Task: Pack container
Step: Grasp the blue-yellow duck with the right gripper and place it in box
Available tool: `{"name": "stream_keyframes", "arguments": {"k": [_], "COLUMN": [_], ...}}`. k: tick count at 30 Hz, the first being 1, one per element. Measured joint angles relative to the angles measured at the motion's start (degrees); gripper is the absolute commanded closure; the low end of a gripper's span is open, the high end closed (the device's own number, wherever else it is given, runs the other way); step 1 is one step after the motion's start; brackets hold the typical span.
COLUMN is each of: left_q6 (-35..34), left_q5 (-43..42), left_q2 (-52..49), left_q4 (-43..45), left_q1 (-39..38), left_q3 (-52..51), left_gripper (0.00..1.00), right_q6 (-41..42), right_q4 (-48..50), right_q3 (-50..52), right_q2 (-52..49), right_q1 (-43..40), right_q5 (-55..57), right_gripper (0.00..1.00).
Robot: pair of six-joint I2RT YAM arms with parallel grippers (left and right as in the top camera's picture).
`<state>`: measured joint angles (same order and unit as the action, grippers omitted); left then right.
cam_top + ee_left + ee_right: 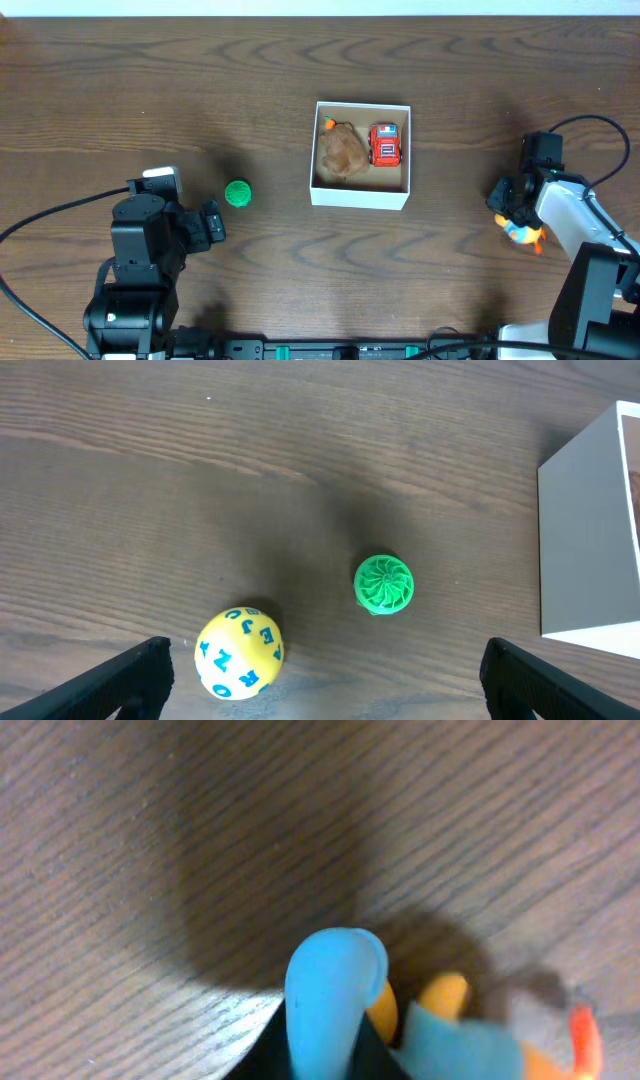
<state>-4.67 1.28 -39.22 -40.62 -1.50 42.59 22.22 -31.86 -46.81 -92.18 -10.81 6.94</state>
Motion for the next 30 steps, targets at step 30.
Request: {"name": "stream_keyframes", "arguments": {"k": [30], "left_q6": [0.0], "left_q5": [0.0], "left_q2": [0.0], "left_q4": [-0.4], "left_q1": [0.0], "left_q3": [0.0], "left_gripper": [0.02], "right_q6": [-10.2], "right_q4": [-1.2], "right_q3": [-21.0], "right_q2": [5.3], "right_q1": [44.3], "right_q5": [-5.9], "right_gripper": [0.98]}}
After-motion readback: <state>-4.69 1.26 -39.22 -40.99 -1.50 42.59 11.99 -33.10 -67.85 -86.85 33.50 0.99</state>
